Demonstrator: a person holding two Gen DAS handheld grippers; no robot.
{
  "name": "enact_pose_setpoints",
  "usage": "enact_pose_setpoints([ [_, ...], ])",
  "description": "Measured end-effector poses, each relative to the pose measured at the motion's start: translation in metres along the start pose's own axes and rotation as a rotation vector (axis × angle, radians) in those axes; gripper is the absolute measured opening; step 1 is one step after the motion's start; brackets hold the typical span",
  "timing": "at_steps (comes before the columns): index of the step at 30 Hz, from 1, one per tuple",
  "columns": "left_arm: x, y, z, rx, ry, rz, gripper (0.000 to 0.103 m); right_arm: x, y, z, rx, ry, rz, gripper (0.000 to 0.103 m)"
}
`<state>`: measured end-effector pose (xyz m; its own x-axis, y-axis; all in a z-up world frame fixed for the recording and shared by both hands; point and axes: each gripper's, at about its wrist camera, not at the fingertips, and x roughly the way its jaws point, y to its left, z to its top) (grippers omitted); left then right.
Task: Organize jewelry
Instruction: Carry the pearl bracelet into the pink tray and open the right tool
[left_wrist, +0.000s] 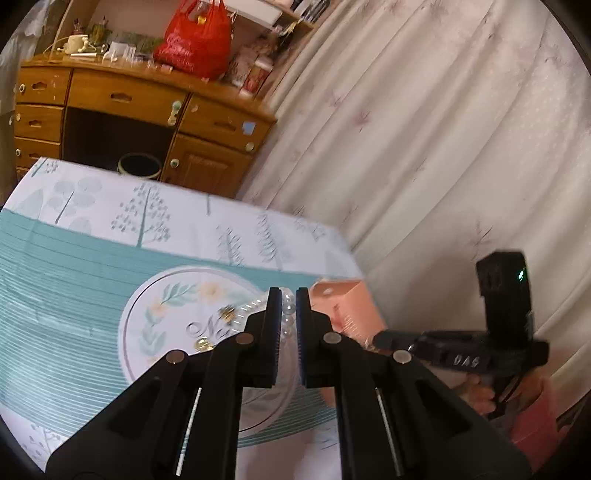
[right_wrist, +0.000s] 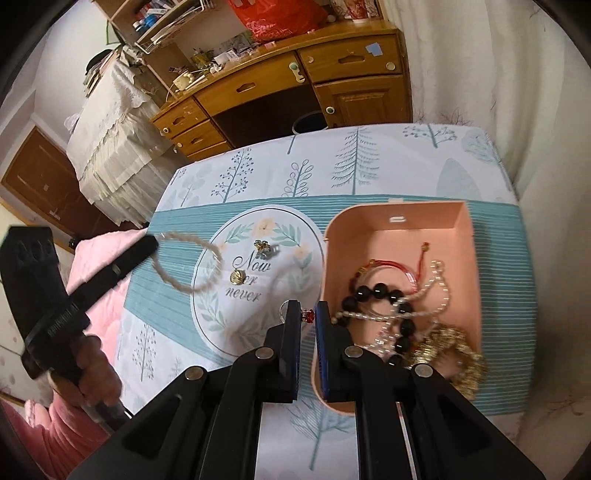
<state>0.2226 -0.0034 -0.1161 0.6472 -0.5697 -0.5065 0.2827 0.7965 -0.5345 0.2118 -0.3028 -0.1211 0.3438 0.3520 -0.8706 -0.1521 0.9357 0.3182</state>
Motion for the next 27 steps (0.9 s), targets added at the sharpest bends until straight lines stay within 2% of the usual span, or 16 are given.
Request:
enact_pose_setpoints([
  [9, 0.005, -0.046, -0.005, 0.062, 0.005, 0.034, 0.005, -0.044, -0.018, -0.008, -0.044, 0.008, -0.045, 0.008],
  [20, 0.033, -0.103, -0.020, 0.092, 0.029, -0.052, 0.005, -0.056, -0.057, -0.031, -0.055, 0.061, -0.060, 0.008],
  [27, 0.048, -0.132, -0.025, 0.109, 0.048, -0.091, 0.005, -0.052, -0.069, -0.036, -0.062, 0.076, -0.052, 0.008],
])
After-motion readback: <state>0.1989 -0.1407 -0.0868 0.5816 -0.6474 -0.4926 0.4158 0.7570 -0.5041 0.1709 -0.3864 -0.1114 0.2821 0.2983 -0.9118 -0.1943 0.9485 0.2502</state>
